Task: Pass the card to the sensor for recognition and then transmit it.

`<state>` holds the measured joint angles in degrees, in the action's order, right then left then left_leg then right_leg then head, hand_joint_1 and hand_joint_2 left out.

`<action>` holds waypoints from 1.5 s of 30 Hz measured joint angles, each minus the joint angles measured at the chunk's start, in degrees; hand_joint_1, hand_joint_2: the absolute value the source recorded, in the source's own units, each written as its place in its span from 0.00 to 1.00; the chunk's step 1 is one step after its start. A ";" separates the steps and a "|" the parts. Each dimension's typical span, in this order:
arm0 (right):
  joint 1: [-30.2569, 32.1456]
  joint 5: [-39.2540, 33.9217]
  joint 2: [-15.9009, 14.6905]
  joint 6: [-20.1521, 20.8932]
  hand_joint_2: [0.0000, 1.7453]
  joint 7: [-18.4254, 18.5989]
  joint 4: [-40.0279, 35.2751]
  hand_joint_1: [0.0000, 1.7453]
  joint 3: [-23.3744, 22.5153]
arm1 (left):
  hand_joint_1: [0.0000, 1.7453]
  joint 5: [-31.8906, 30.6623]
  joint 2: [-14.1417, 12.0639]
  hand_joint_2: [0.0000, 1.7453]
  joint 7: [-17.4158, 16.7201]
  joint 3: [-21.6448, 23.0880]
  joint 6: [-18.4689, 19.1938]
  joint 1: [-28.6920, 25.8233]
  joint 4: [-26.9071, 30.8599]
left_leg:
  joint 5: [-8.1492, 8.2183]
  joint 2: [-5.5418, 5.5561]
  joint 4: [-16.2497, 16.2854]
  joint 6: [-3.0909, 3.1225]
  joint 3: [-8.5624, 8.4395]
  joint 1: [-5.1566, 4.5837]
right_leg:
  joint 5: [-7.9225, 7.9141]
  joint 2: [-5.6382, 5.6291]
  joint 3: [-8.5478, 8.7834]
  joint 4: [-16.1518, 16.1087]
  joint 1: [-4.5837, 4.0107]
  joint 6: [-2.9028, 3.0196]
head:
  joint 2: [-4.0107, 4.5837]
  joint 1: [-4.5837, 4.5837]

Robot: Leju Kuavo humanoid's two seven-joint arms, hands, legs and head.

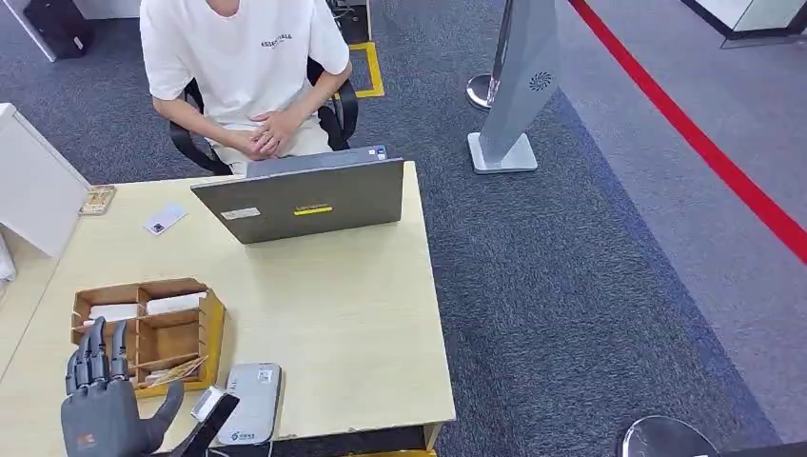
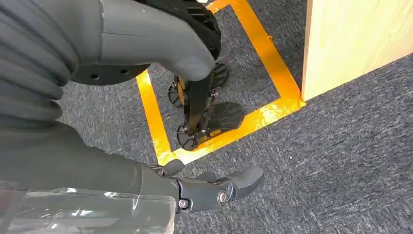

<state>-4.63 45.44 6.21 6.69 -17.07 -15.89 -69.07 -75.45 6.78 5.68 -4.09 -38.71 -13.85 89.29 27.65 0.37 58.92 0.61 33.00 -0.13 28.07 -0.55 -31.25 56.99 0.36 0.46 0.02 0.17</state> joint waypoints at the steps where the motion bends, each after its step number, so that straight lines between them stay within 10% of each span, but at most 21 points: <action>1: 0.00 0.00 0.00 0.00 1.00 0.00 0.00 0.00 0.00 | 0.00 0.09 0.04 1.00 -0.04 0.00 0.24 0.07 -0.02 | 0.00 0.00 0.00 0.00 0.00 0.00 | 0.00 0.00 0.00 0.00 0.00 0.00 | 0.00 0.00; 45: -0.01 0.55 0.15 0.11 1.00 0.07 0.09 0.00 0.00 | 0.00 2.95 0.15 1.00 -0.92 -4.41 0.39 3.97 -7.39 | 0.00 0.00 0.00 0.00 0.00 0.00 | 0.00 0.00 0.00 0.00 0.00 0.00 | 0.00 -0.02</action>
<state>-4.64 45.99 6.36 6.80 -17.00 -15.80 -69.07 -72.50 6.93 4.76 -8.50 -38.31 -9.87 81.90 27.65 0.37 58.92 0.61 33.00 -0.13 28.07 -0.55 -31.24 56.99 0.36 0.46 0.02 0.15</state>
